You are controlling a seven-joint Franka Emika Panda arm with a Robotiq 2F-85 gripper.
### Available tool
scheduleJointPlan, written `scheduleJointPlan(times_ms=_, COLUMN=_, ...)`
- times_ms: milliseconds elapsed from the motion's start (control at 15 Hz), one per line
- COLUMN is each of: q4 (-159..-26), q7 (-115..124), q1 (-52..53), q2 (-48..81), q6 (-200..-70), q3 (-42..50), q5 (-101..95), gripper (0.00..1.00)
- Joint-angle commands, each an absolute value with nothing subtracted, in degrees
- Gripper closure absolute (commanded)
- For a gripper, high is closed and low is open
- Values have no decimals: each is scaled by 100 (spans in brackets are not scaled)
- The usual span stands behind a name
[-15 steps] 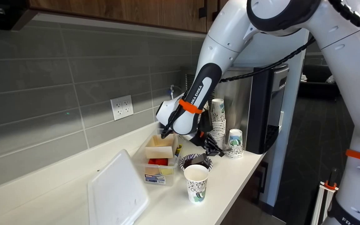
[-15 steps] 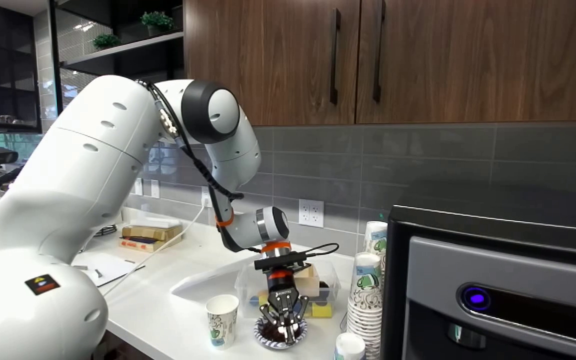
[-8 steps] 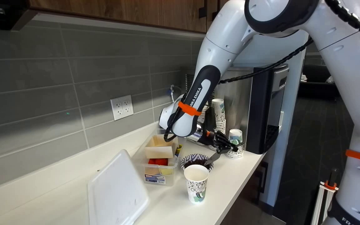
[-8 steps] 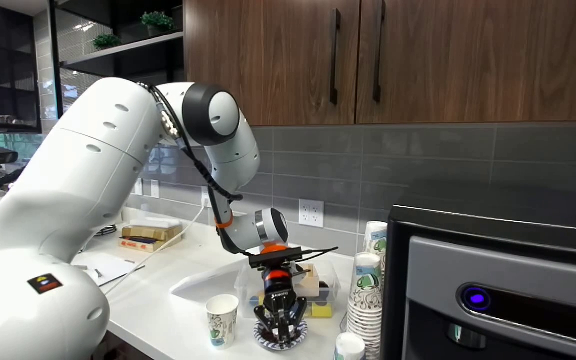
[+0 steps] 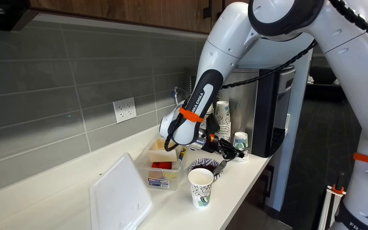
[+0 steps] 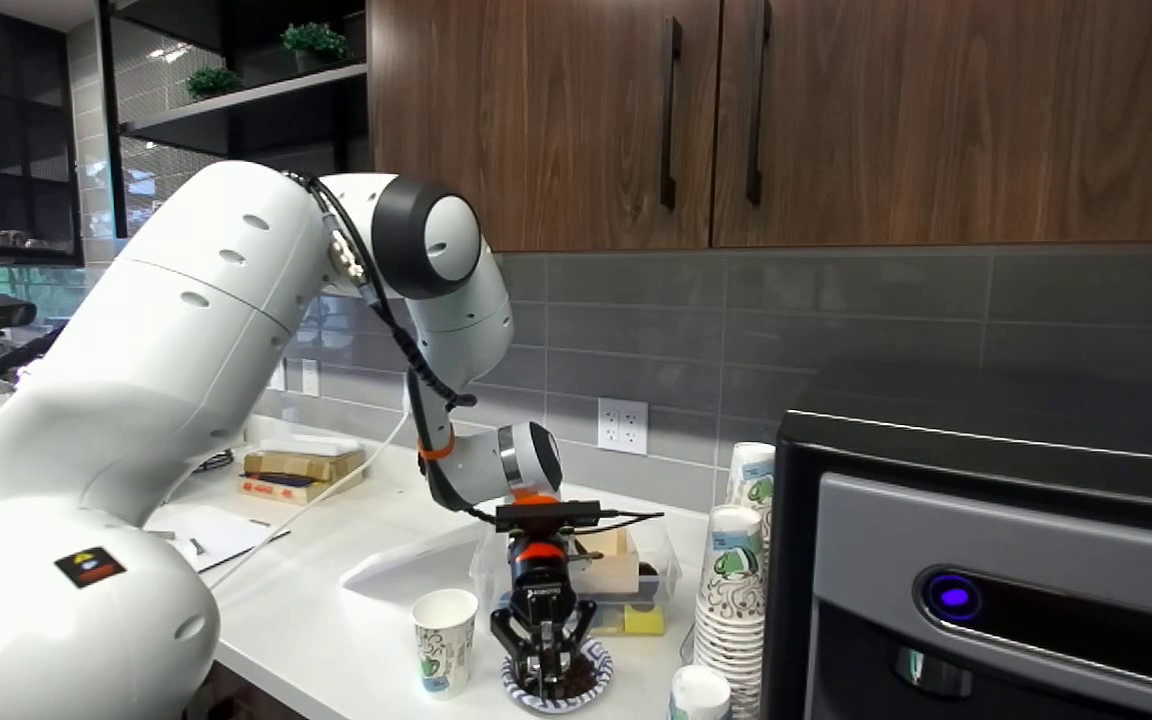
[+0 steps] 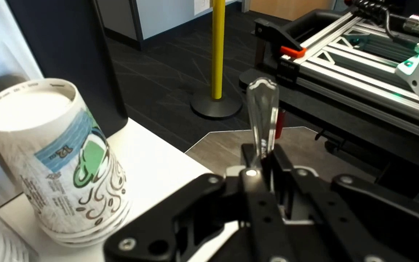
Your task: Use the spoon to stir in the bowl
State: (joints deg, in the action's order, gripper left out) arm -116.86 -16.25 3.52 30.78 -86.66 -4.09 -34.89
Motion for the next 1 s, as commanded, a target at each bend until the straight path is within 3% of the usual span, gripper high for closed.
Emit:
scheduleJointPlan(times_ms=0, q4=-11733, q7=-1636, q1=271, q2=2981, q6=-9151, q3=-500, q5=-3471, gripper=97)
scheduleJointPlan(times_ms=467, q4=-11740, q7=-651, q1=432, q2=2968, q6=-9882, q3=-261, q5=-3781, gripper=97)
scheduleJointPlan(times_ms=933, q4=-11562, q7=99, q1=546, q2=3136, q6=-8977, q3=-68, q5=-3923, gripper=97)
